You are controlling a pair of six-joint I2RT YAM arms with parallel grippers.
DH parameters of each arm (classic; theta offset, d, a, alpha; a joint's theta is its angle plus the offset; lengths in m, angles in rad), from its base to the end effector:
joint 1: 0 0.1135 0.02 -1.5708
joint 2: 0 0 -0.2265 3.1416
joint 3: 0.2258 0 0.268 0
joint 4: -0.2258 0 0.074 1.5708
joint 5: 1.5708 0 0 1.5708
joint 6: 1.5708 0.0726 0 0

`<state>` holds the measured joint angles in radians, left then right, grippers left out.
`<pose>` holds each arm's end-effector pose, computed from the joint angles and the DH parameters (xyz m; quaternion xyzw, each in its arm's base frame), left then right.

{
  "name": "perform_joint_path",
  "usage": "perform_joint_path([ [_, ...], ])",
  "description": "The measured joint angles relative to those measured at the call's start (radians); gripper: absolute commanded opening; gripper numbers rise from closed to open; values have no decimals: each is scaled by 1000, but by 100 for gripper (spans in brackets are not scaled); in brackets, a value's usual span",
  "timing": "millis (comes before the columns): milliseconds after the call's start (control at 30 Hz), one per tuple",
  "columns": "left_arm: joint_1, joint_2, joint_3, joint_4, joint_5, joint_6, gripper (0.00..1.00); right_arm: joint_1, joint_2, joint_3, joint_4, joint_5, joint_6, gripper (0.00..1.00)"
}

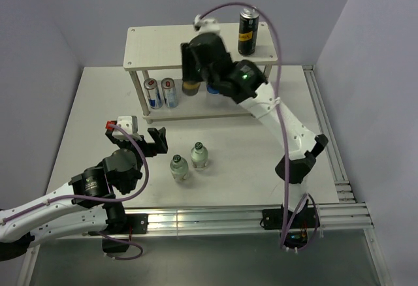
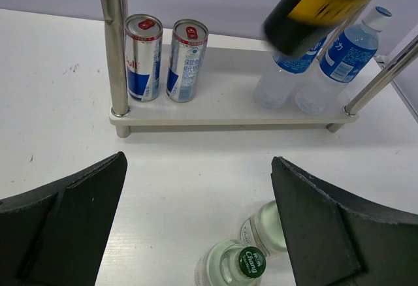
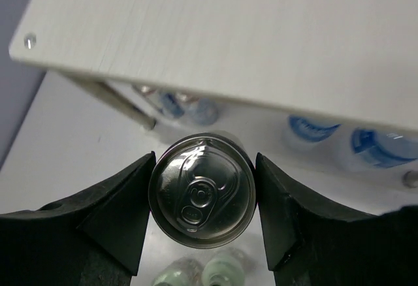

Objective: Place and organize the beverage onto the shelf

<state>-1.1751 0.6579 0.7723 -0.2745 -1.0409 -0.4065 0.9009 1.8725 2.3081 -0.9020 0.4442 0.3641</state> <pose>0.1359 -0.1629 0.3238 -0.0512 0.7333 -0.1336 0.6647 0.2874 0.3126 0.4316 -0.1088 0.8314 0.1512 0.5236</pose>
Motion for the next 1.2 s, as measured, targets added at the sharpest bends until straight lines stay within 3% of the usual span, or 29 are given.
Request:
perform_joint_path([
  [167,0,0,0,0,0,0,99,-102,-22,182,-61,6,-42,0],
  [433,0,0,0,2,0,0,99,-163,-107,190,-99,-4,-80,0],
  [1200,14,42,-6,37,16,2,99,-286,-57,227,14,-16,-142,0],
])
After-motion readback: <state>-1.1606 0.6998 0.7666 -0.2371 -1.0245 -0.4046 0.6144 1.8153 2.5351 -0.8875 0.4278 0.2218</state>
